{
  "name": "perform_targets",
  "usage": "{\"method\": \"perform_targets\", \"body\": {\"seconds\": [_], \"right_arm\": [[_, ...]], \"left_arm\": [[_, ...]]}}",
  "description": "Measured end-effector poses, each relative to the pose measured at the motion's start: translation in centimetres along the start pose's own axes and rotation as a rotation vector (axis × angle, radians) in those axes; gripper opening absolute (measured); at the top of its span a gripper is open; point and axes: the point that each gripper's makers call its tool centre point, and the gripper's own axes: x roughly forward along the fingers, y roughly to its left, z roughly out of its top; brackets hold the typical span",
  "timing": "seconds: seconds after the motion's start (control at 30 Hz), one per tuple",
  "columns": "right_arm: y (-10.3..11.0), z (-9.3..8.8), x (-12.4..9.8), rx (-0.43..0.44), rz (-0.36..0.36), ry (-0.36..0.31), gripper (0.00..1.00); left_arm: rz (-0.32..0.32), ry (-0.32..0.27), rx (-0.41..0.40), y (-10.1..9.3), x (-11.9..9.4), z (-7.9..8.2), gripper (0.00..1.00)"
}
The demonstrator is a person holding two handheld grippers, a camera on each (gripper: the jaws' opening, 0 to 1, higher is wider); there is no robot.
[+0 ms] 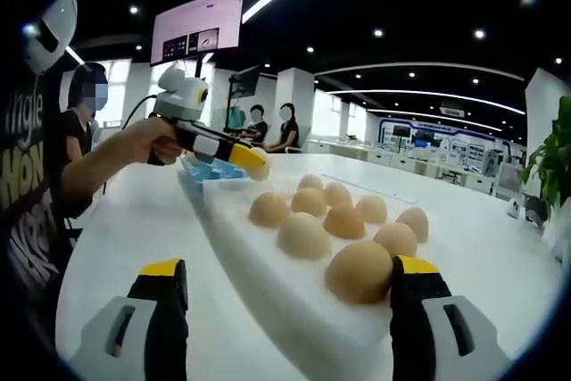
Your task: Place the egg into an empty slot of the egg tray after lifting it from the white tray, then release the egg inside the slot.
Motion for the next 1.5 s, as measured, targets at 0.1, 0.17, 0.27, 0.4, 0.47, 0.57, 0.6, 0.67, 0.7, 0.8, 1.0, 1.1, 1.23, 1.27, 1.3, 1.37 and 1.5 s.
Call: {"method": "perform_targets", "body": {"seconds": [0.1, 0.17, 0.27, 0.4, 0.47, 0.57, 0.6, 0.67, 0.7, 0.8, 1.0, 1.1, 1.23, 1.27, 1.3, 1.37, 1.5], "right_arm": [[0.0, 0.0, 0.0, 0.002, 0.0, -0.001, 0.98], [0.0, 0.0, 0.0, 0.001, -0.001, 0.0, 0.98], [0.0, 0.0, 0.0, -0.001, -0.001, 0.002, 0.98], [0.1, 0.0, 0.0, -0.002, -0.003, 0.004, 0.98], [0.1, 0.0, 0.0, -0.003, -0.003, 0.006, 0.98], [0.1, -0.1, 0.0, -0.003, -0.003, 0.006, 0.98], [0.1, 0.0, 0.0, -0.003, -0.003, 0.006, 0.98], [0.1, -0.1, 0.0, -0.004, -0.002, 0.007, 0.98], [0.1, -0.1, 0.0, -0.004, -0.002, 0.007, 0.98], [0.1, 0.0, 0.1, -0.005, -0.003, 0.009, 0.98], [0.1, 0.0, 0.1, -0.005, -0.003, 0.009, 0.98], [0.1, 0.0, 0.1, -0.005, -0.003, 0.008, 0.98], [0.0, 0.0, 0.1, -0.006, -0.004, 0.008, 0.98], [0.0, 0.0, 0.1, -0.007, -0.004, 0.009, 0.98], [0.0, 0.0, 0.1, -0.007, -0.004, 0.009, 0.98], [0.0, 0.0, 0.1, -0.007, -0.004, 0.009, 0.98], [0.0, 0.0, 0.2, -0.008, -0.005, 0.01, 0.98]], "left_arm": [[0.014, -0.005, -0.002, 0.7, -0.4, 0.1, 0.27], [0.025, -0.007, -0.004, 1.2, -0.6, 0.1, 0.27], [0.036, -0.005, -0.005, 1.7, -0.8, 0.0, 0.27], [0.047, -0.002, -0.007, 2.3, -1.1, -0.2, 0.27], [0.054, -0.001, -0.007, 2.6, -1.3, -0.2, 0.27], [0.063, -0.002, -0.007, 3.0, -1.4, -0.2, 0.27], [0.065, -0.002, -0.006, 3.1, -1.4, -0.3, 0.27], [0.07, 0.0, -0.005, 3.4, -1.5, -0.3, 0.27], [0.074, 0.001, -0.007, 3.5, -1.6, -0.4, 0.27], [0.082, 0.003, -0.008, 3.8, -1.7, -0.5, 0.27], [0.093, 0.003, -0.012, 4.2, -2.0, -0.6, 0.27], [0.098, 0.002, -0.012, 4.3, -2.1, -0.5, 0.27], [0.107, -0.001, -0.013, 4.6, -2.2, -0.4, 0.27], [0.109, -0.001, -0.012, 4.7, -2.3, -0.4, 0.27], [0.112, -0.001, -0.012, 4.8, -2.4, -0.4, 0.27], [0.119, -0.003, -0.014, 5.0, -2.6, -0.4, 0.27], [0.129, -0.004, -0.017, 5.3, -2.9, -0.5, 0.27]]}}
